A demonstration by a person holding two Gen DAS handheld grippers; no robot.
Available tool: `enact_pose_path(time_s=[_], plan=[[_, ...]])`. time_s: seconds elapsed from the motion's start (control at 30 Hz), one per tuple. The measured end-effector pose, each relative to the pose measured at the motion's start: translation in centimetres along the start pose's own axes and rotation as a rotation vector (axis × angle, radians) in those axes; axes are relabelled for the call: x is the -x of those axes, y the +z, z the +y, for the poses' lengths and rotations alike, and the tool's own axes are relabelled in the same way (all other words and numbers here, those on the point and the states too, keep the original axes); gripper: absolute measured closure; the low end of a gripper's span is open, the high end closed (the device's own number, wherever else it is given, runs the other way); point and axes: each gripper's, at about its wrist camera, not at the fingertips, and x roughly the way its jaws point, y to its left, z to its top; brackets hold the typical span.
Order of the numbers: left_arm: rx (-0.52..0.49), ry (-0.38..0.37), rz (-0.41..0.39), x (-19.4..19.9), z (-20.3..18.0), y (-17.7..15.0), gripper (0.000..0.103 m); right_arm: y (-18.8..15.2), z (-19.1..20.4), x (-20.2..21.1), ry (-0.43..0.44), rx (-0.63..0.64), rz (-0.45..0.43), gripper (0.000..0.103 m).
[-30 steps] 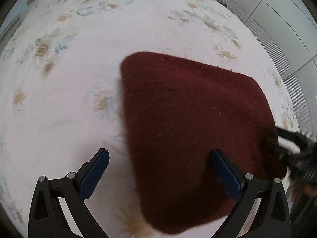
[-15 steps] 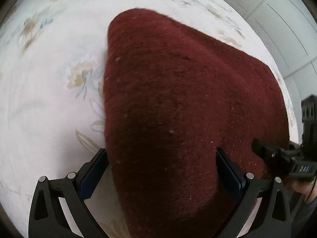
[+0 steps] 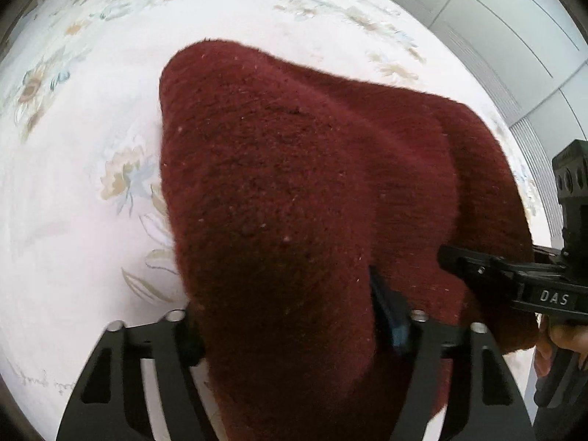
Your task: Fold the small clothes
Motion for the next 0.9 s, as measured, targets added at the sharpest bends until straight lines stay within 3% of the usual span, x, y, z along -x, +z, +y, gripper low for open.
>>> enact_pose_path(time_s=[0.07, 0.13, 0.33, 0.5, 0.6, 0.7, 0.9], plan=[[-0.001, -0.014, -0.007, 1.1, 0.0, 0.3, 0.052, -0.1, 0.8, 1.2, -0.011, 0.014, -0.026, 0.065], [-0.004, -0.031, -0.02, 2.7, 0.1, 0.6, 0.055, -0.2, 2.0, 2.7, -0.026, 0.041, -0.056, 0.066], [-0.037, -0.039, -0.11, 9.7, 2.6, 0.5, 0.055, -0.5, 7.3, 5.8, 0.011, 0.118, -0.112, 0.066], [-0.011, 0.002, -0.14, 12.8, 6.4, -1.5, 0.055, -0.8, 12.4, 4.4, 0.035, 0.168, -0.115, 0.065], [0.023, 0.041, -0.123, 12.2, 8.5, -2.8, 0.054, -1.5, 13.9, 1.6, 0.021, 0.17, -0.094, 0.065], [0.05, 0.048, -0.076, 9.5, 9.8, -4.3, 0.053, -2.4, 14.4, -1.9, -0.081, 0.183, -0.045, 0.064], [0.082, 0.077, -0.101, 7.4, 10.1, -6.0, 0.037, -3.0, 13.8, -3.2, -0.113, 0.168, -0.05, 0.048]])
